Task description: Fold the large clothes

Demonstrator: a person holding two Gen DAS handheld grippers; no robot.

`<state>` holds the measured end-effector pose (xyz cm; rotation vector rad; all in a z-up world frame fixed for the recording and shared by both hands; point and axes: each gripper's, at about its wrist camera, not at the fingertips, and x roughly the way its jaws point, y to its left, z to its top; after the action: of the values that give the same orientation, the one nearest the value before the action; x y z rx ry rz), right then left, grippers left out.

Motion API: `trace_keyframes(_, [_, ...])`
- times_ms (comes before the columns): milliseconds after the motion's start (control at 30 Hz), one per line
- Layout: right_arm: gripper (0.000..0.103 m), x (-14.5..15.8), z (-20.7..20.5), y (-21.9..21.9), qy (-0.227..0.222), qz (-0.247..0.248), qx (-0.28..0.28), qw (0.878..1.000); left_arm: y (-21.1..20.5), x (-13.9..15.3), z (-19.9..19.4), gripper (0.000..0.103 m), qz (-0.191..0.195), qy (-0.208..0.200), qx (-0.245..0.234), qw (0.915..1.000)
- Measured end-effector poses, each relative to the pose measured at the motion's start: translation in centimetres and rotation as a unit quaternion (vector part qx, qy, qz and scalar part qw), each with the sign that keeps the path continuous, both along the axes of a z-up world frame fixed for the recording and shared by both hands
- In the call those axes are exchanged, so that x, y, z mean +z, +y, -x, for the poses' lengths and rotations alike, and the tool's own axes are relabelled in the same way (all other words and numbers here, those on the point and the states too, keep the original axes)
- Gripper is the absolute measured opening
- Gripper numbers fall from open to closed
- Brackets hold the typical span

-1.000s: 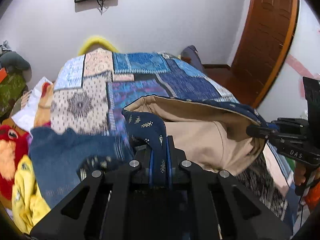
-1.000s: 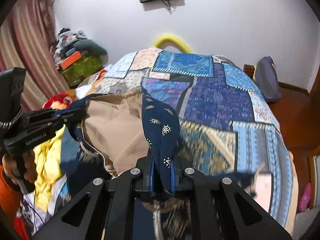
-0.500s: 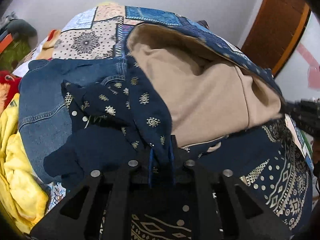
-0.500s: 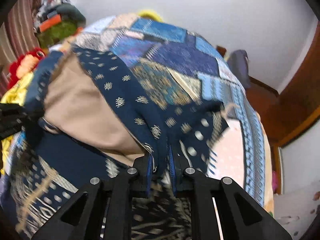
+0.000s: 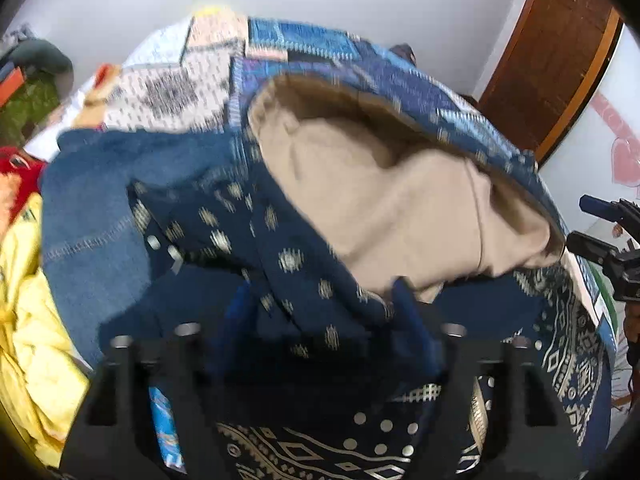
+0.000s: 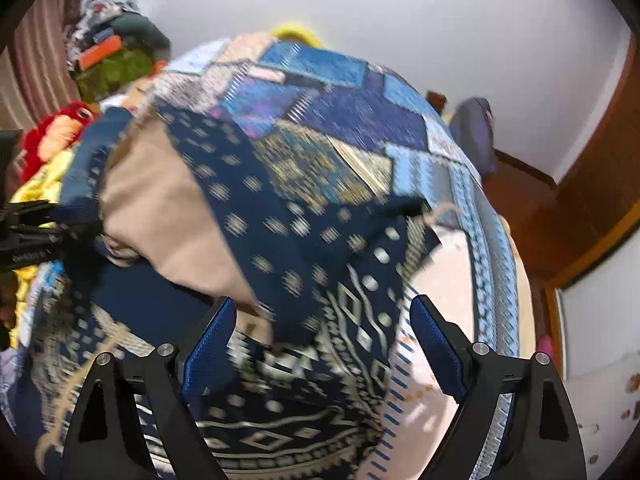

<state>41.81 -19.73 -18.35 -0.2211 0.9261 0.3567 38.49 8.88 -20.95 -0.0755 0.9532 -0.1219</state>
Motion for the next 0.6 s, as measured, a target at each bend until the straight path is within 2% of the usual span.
trace_keyframes(233, [0.087,2.0,-1.8,4.1,-0.004,-0.056,0.036,0.998,1.5,1.8,-3.4,0.078,-0.018,-0.013,0.018,0.9996])
trace_keyframes(433, [0.087,-0.3,-5.8,7.4,0.033,-0.077,0.038,0.996,3.4,0.9,-8.1,0.077,-0.018,-0.011,0.037,0.9991])
trace_keyframes(600, [0.087,-1.5,-8.7,9.0,0.039,-0.082,0.037,0.995,3.2,-0.5,-11.4,0.060,-0.012,0.006,0.023,0.9996])
